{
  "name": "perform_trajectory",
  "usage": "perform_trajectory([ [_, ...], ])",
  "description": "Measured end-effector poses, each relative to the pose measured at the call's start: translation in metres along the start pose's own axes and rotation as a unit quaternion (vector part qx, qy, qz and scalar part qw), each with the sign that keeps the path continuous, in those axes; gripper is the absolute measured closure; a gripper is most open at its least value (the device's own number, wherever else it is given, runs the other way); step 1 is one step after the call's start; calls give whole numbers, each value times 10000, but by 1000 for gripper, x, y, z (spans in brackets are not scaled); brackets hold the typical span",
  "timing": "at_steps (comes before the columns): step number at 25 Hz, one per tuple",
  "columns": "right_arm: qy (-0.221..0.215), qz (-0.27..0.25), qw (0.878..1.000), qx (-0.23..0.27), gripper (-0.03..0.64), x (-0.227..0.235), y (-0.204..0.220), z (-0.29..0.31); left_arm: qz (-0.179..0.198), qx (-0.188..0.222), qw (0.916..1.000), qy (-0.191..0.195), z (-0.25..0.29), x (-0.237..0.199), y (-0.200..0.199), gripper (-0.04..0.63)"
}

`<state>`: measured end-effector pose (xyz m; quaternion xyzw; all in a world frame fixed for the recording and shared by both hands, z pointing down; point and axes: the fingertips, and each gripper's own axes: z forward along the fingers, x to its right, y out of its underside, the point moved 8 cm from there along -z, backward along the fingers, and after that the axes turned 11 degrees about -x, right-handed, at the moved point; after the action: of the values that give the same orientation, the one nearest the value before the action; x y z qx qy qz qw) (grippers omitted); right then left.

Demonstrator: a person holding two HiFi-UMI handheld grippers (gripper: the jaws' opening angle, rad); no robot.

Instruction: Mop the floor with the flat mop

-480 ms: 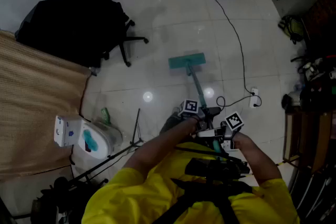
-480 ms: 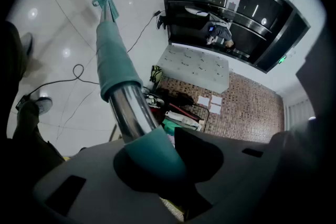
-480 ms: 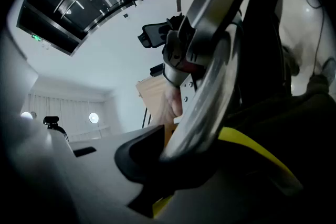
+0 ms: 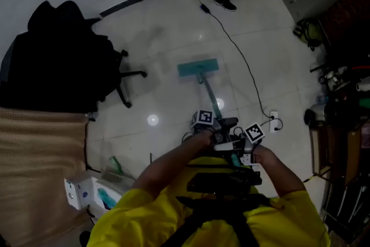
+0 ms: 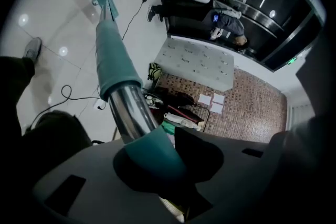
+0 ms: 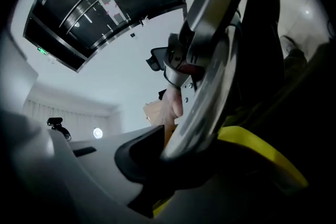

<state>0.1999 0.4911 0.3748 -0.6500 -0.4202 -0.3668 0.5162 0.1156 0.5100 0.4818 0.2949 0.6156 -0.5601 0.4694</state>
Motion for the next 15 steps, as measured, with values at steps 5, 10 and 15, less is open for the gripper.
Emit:
perform_trajectory([
  [5, -391, -236, 9967, 672, 558, -50, -66, -29, 208, -726, 9964, -375, 16, 59, -76, 503],
  [10, -865, -501, 9827, 1558, 558, -73, -115, -105, 338, -1661, 9809, -952, 90, 84, -151, 503],
  [15, -1284, -662, 9594, 2423, 558, -106, -162, -197, 262, -2226, 9678, -1148, 178, 115, -222, 505],
])
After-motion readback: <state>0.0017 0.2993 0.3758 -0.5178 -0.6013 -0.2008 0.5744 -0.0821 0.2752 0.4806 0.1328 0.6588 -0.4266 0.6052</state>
